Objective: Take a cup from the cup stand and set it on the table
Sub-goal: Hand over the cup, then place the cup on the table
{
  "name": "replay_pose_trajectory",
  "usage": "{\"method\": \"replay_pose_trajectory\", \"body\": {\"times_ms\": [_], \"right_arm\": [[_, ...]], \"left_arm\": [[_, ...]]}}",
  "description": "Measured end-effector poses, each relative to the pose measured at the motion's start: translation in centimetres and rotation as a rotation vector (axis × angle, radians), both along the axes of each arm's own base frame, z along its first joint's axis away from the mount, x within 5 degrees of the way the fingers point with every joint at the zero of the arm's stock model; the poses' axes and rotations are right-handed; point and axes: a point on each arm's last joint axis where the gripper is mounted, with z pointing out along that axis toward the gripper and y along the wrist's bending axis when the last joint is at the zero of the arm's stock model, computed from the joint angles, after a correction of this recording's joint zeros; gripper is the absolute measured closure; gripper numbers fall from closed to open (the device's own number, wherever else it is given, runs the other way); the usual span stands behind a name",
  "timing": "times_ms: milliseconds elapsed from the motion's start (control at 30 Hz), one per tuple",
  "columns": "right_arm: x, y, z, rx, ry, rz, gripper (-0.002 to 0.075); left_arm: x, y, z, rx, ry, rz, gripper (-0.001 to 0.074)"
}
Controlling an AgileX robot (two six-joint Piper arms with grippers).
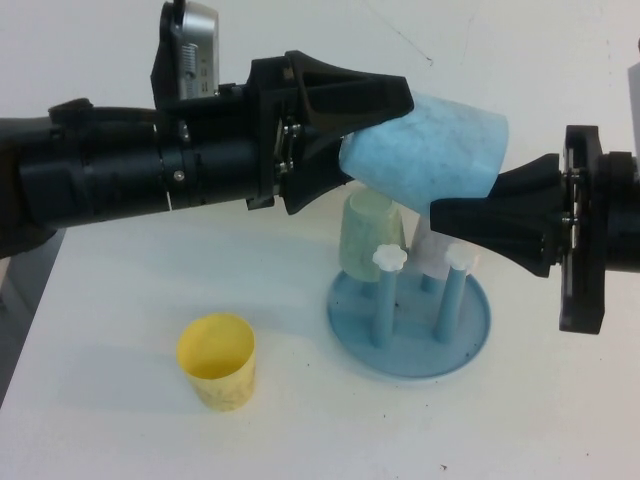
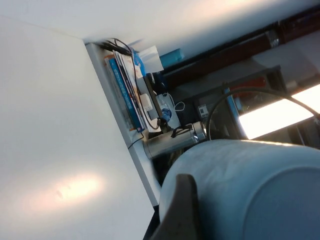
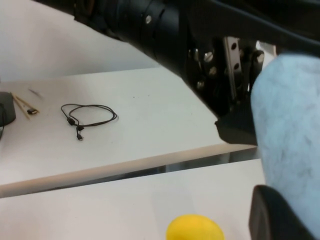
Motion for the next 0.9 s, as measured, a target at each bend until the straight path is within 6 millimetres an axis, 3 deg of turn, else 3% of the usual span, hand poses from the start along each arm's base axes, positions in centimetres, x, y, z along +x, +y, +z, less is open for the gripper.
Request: {"method": "replay_pose_trajectory", "body": {"times_ms": [100, 267, 400, 700, 800, 900], "right_arm": [[0.0, 0.0, 0.0, -0.007, -0.01, 0.003, 0.0697], [0.2, 0.0, 0.2, 0.009, -0.009, -0.016, 0.0699], [0.3, -0.1, 0.3, 0.011, -0.006, -0.031, 0.0699], [-0.2, -1.0, 1.2, -0.057, 0.01, -0.162, 0.0699], [-1.1, -1.5, 1.8, -0.107, 0.032, -0.205, 0.0699], [-2.1, -2.1, 2.3, -0.206, 0.084, -0.219, 0.0699]], "left_arm": [[0.0, 0.1, 0.1, 0.004, -0.049, -0.01, 0.017], [-0.5, -0.2, -0.2, 0.048, -0.095, -0.068, 0.008], [-0.6, 0.1, -0.2, 0.048, -0.108, -0.094, 0.0073], [0.9, 4.6, 0.1, 0.022, -0.115, -0.023, 0.0087], [1.2, 5.7, 0.1, 0.039, -0.122, 0.006, 0.0124], [1.2, 6.7, -0.7, 0.145, -0.139, 0.0, 0.0268]]}}
